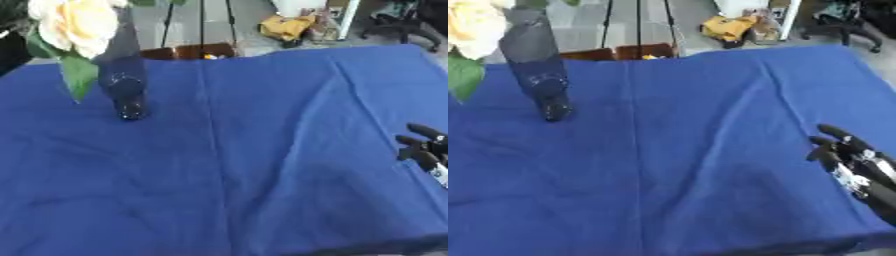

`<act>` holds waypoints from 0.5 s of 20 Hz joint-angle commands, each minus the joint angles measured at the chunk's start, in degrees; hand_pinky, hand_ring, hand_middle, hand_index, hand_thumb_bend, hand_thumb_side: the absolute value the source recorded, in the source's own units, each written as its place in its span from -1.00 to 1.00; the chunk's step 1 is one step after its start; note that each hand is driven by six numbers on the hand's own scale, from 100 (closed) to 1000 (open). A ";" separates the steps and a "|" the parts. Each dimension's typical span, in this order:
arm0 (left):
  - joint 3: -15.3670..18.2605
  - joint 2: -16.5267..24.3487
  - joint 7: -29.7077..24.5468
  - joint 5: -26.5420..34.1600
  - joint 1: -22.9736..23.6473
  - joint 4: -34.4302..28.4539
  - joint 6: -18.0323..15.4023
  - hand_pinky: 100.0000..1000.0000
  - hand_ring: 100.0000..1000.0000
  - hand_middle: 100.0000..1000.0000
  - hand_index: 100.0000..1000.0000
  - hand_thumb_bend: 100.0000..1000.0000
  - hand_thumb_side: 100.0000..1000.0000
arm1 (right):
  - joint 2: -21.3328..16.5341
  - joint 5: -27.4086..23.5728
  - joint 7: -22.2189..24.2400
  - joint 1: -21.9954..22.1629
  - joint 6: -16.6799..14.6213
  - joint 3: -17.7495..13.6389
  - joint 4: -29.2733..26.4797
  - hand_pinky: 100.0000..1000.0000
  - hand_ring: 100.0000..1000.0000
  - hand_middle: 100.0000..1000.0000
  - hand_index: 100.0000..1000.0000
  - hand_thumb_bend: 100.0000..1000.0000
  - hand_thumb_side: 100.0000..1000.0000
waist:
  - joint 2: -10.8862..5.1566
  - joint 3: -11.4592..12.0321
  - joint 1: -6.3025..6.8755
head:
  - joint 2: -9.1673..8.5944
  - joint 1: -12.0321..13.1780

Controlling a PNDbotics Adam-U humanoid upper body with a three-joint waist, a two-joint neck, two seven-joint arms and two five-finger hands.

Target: Arrange flowers into the vase.

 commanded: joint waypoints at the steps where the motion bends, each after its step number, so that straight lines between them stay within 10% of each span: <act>1: 2.33 1.37 -3.16 3.31 -3.88 -1.33 1.69 -1.00 -1.00 -1.00 -1.00 -1.00 -0.07 | -1.90 0.08 -0.02 -0.02 -0.01 -0.44 -0.25 0.96 1.00 0.10 1.00 -0.78 -0.12 | -1.89 -0.37 0.42 | 0.07 -0.40; 10: 5.95 -2.28 -0.81 12.20 -14.92 4.95 4.74 -1.00 -1.00 -1.00 -1.00 -1.00 0.02 | -2.29 -0.17 0.27 0.21 -0.08 -0.17 0.01 0.96 1.00 0.10 1.00 -0.79 -0.12 | -2.63 -1.17 0.56 | -0.71 -0.58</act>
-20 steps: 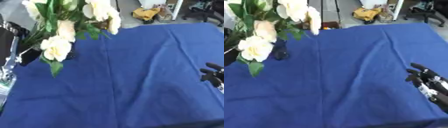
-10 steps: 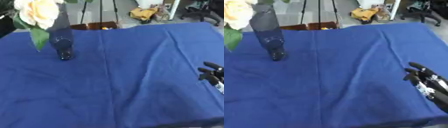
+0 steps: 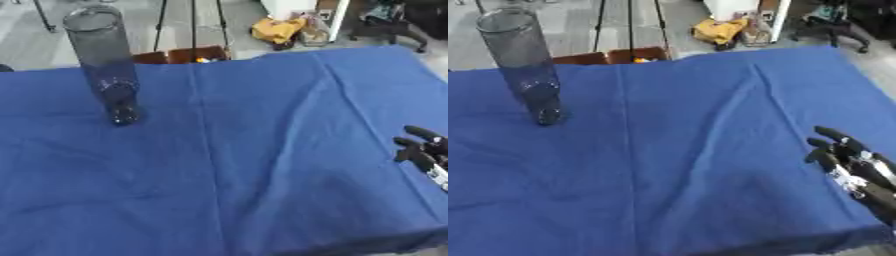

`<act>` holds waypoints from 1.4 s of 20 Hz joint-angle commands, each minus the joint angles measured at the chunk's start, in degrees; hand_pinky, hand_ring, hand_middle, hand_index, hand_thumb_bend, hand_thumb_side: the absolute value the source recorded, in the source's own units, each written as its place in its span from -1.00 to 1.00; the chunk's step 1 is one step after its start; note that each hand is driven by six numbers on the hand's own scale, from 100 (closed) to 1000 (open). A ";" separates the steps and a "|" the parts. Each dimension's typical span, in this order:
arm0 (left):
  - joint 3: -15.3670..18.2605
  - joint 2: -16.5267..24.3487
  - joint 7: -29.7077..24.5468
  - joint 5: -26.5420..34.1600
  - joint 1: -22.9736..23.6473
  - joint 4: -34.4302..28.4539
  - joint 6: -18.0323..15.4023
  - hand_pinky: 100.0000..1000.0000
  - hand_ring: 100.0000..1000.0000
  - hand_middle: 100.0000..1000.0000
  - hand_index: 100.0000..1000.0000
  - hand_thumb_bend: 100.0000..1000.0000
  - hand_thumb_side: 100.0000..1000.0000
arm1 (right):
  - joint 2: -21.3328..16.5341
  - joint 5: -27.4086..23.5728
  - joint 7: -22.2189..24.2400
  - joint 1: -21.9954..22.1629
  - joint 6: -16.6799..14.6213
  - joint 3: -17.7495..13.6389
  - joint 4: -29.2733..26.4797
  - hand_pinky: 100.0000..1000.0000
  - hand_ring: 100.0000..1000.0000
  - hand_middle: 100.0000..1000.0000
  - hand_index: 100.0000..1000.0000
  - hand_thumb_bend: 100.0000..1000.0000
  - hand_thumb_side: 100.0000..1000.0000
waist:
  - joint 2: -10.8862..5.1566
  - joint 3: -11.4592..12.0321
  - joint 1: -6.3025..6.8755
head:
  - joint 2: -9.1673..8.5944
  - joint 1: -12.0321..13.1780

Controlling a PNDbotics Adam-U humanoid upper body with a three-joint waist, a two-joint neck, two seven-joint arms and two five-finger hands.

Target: Arrange flowers into the vase.

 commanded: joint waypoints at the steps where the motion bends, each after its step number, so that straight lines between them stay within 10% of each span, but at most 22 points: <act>1: 2.08 -0.11 2.69 3.25 -3.53 2.14 0.34 -1.00 -1.00 -1.00 -1.00 -1.00 0.04 | -1.96 -0.13 0.25 0.01 -0.06 -0.16 -0.32 0.96 1.00 0.10 1.00 -0.79 -0.12 | -1.73 -0.19 0.56 | -0.77 -0.14; 9: 5.85 -2.03 11.10 11.69 -9.39 8.56 -2.69 -1.00 -1.00 -1.00 -1.00 -1.00 0.10 | -1.89 -0.01 0.66 0.22 0.01 0.05 -0.08 0.96 1.00 0.10 1.00 -0.80 -0.12 | -1.95 -0.69 0.61 | -3.92 1.10; 20: 3.13 -2.46 20.91 23.10 -11.10 12.07 -8.52 -1.00 -1.00 -1.00 -1.00 -1.00 0.11 | -1.62 0.32 1.23 0.05 0.27 0.32 0.10 0.96 1.00 0.10 1.00 -0.80 -0.12 | -1.73 -0.83 0.68 | -17.31 7.02; 28: 2.73 -2.17 23.76 31.48 -11.71 12.96 -11.68 -1.00 -1.00 -1.00 -1.00 -1.00 0.13 | -1.58 0.35 1.48 0.01 0.30 0.45 0.26 0.96 1.00 0.10 1.00 -0.81 -0.12 | -1.73 -1.22 0.61 | -19.67 7.83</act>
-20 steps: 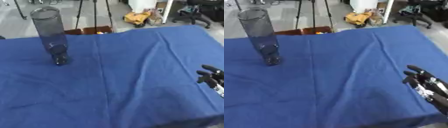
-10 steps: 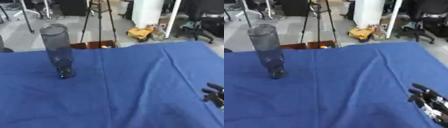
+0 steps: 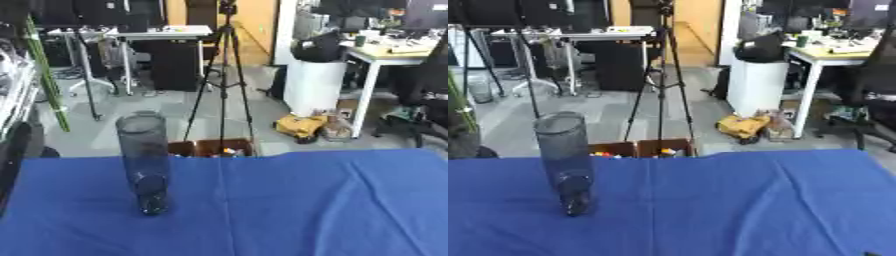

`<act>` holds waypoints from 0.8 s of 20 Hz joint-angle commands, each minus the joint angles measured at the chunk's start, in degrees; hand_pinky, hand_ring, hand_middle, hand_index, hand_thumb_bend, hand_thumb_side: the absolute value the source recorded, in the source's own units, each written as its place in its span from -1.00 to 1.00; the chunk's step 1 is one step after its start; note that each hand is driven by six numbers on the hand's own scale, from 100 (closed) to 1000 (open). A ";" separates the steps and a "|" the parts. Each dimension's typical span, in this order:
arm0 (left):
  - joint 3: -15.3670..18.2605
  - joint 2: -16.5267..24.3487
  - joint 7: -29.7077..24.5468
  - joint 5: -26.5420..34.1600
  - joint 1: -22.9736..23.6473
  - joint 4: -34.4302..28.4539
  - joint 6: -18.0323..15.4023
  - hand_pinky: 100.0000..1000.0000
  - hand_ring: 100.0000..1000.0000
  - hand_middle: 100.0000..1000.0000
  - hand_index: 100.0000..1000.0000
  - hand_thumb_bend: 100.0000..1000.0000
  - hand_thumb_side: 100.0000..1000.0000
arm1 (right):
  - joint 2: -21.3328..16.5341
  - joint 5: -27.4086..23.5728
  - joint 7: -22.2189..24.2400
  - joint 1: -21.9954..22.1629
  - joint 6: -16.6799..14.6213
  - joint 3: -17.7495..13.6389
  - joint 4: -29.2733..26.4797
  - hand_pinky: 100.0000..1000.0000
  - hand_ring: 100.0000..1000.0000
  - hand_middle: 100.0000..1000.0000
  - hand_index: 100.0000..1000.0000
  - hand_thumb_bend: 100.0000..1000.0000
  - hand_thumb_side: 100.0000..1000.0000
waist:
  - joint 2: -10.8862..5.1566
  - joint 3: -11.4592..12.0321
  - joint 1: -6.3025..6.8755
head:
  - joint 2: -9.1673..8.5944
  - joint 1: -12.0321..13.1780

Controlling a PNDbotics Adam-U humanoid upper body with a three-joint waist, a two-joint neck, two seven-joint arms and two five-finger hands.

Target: Arrange flowers into the vase.

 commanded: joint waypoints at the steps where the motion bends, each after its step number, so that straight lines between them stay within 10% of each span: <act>1: 0.34 1.60 1.21 3.43 -1.65 -0.37 -1.44 -1.00 -1.00 -1.00 -1.00 -1.00 0.13 | -1.40 0.35 0.18 -0.41 -0.07 -0.24 -0.39 0.96 1.00 0.10 1.00 -0.81 -0.13 | -1.33 -0.20 0.58 | -1.04 0.23; 16: -1.03 3.58 5.20 12.02 -0.23 4.62 -5.92 -1.00 -1.00 -1.00 -1.00 -1.00 0.08 | -1.11 0.59 0.48 -0.64 0.19 -0.27 -0.18 0.96 1.00 0.10 1.00 -0.82 -0.12 | -0.98 -0.55 0.82 | -0.35 0.38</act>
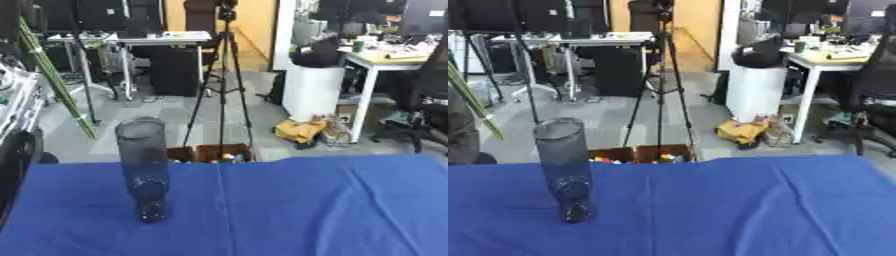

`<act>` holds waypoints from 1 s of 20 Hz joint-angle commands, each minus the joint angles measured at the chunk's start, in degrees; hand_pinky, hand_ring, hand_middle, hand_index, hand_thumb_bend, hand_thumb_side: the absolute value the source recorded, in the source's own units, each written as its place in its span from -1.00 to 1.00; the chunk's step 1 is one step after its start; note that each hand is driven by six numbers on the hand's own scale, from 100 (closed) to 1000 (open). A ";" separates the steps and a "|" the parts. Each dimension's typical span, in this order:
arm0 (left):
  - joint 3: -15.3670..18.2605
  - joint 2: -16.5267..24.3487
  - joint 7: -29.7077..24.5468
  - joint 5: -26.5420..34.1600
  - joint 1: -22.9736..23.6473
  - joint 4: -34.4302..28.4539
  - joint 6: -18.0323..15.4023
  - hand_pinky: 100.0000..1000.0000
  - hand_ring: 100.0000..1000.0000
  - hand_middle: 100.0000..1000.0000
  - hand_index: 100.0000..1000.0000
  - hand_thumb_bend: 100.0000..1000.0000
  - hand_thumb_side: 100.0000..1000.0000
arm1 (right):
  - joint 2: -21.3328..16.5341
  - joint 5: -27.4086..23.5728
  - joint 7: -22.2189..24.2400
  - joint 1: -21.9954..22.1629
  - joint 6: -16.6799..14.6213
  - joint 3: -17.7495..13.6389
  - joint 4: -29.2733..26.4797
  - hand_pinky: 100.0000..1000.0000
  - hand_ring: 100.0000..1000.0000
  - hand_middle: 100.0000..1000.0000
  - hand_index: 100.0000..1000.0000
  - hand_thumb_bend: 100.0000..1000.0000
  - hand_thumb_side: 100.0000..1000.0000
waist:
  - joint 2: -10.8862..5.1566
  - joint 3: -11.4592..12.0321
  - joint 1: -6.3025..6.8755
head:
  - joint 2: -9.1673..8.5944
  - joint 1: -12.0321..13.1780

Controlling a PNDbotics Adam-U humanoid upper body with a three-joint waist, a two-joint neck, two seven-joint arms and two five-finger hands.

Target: Arrange flowers into the vase.

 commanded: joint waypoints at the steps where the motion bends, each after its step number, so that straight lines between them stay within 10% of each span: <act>1: -0.17 2.05 -0.22 -0.18 -0.85 0.33 -0.02 -1.00 -1.00 -1.00 -1.00 -1.00 0.08 | -1.08 0.58 0.20 -0.63 -0.03 -0.27 -0.48 0.96 1.00 0.10 1.00 -0.82 -0.12 | -0.90 -0.03 0.85 | -0.39 0.95; 20: -0.11 1.04 2.52 -0.88 -1.88 0.55 -2.72 -1.00 -1.00 -1.00 -1.00 -1.00 0.11 | -1.13 0.49 0.76 -1.16 0.13 -0.03 -0.26 0.96 1.00 0.10 1.00 -0.82 -0.12 | -0.86 -0.51 1.00 | -0.77 2.28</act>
